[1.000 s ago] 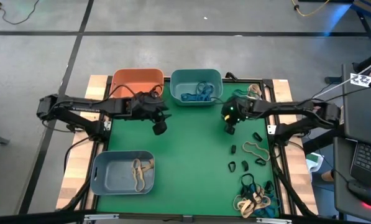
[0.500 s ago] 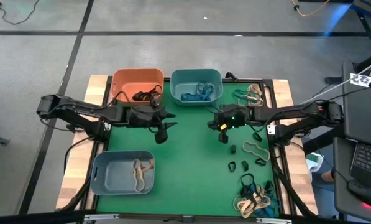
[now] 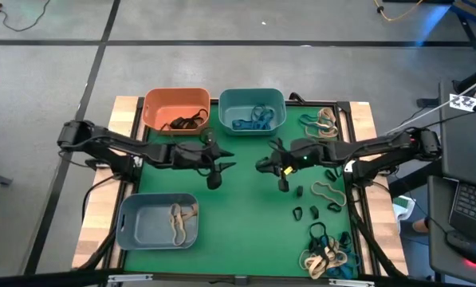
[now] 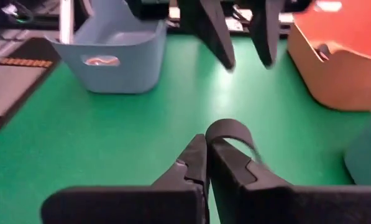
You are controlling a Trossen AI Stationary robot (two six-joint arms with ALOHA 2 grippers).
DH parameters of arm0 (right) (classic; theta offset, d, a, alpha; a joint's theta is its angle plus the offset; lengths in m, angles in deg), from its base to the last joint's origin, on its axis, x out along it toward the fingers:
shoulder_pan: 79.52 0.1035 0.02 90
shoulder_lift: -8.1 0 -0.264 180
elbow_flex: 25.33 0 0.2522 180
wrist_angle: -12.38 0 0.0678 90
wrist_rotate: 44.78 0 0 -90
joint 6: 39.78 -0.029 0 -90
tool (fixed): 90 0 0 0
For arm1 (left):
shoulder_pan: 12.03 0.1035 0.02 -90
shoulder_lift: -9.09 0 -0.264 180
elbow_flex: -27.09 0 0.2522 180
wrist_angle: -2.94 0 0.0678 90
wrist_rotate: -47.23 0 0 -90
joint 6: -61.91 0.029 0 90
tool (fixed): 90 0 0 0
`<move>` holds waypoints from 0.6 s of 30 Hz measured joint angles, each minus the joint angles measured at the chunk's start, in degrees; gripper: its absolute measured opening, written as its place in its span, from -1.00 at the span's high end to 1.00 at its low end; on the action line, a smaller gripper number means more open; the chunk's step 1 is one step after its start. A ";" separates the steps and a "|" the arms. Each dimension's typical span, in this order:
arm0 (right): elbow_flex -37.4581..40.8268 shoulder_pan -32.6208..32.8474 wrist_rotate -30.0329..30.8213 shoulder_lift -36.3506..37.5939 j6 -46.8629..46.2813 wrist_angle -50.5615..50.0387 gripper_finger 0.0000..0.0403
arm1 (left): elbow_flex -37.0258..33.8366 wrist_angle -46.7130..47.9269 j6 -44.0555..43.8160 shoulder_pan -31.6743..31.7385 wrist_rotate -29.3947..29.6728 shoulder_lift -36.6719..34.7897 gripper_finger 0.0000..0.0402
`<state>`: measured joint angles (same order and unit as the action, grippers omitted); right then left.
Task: Sort rubber bands into baskets
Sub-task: Put the black rubber band into the orange bin
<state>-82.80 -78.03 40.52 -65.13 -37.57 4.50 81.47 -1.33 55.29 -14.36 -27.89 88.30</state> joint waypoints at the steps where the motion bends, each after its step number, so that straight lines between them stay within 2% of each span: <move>1: 0.00 0.11 -0.23 0.00 0.15 0.45 0.92 | 0.00 -1.40 0.41 0.00 -0.54 0.92 0.26; 6: 0.00 0.08 -4.02 0.00 0.80 2.20 0.92 | 0.00 -10.39 1.46 0.00 -1.69 6.28 0.26; 14: 0.00 0.06 -9.17 0.00 0.93 5.04 0.92 | 0.24 -28.59 5.41 0.00 -7.60 15.34 0.26; 18: 0.00 0.06 -9.48 0.00 0.93 5.10 0.92 | 2.98 -31.56 5.45 0.00 -11.20 19.68 0.26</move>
<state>-82.80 -77.98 31.04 -65.13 -36.64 9.61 84.45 -32.89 60.74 -14.36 -39.09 107.98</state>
